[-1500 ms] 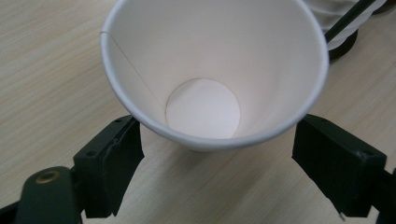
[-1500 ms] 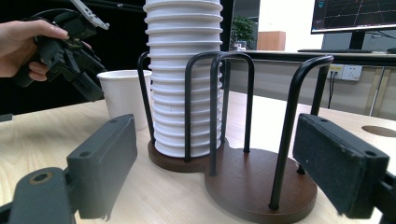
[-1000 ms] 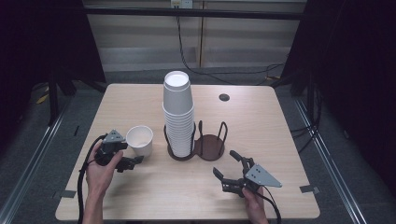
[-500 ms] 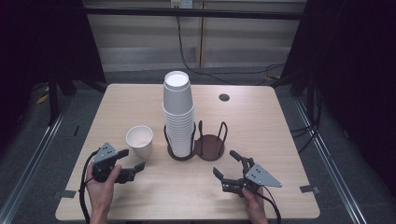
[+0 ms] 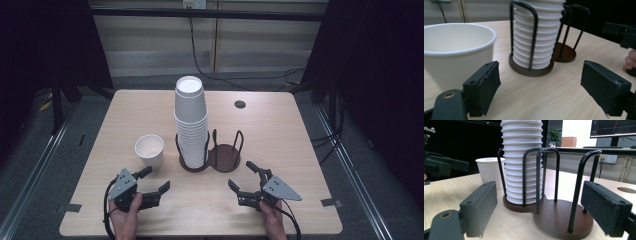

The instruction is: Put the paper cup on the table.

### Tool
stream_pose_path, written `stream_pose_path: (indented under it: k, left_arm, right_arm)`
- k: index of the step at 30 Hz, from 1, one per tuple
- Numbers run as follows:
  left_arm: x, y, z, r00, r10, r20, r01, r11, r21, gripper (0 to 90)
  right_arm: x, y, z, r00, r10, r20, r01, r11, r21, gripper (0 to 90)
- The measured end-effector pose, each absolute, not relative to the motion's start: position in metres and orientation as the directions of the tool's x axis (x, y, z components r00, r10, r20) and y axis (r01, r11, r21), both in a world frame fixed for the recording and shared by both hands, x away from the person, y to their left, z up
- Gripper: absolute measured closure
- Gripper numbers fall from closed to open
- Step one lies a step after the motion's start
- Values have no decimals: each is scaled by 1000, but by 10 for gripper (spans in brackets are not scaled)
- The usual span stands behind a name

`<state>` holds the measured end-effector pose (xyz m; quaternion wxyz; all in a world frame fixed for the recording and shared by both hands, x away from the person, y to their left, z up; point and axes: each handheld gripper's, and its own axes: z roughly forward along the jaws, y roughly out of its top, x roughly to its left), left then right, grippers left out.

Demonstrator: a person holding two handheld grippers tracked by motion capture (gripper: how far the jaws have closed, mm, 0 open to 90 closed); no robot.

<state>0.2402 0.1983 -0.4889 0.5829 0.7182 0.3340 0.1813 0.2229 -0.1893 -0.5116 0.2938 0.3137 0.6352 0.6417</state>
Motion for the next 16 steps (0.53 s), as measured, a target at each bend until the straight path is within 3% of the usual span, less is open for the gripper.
stream_pose_path:
  k: [10, 16]
  left_arm:
    - [235, 175, -506, 736, 664, -133, 191, -14, 982, 156]
    - [226, 172, -509, 750, 661, -29, 45, -6, 999, 157]
  right_arm:
    - [223, -189, -512, -632, 775, 29, 22, -19, 1000, 129]
    - [223, -189, -512, -622, 783, 28, 20, -20, 1000, 129]
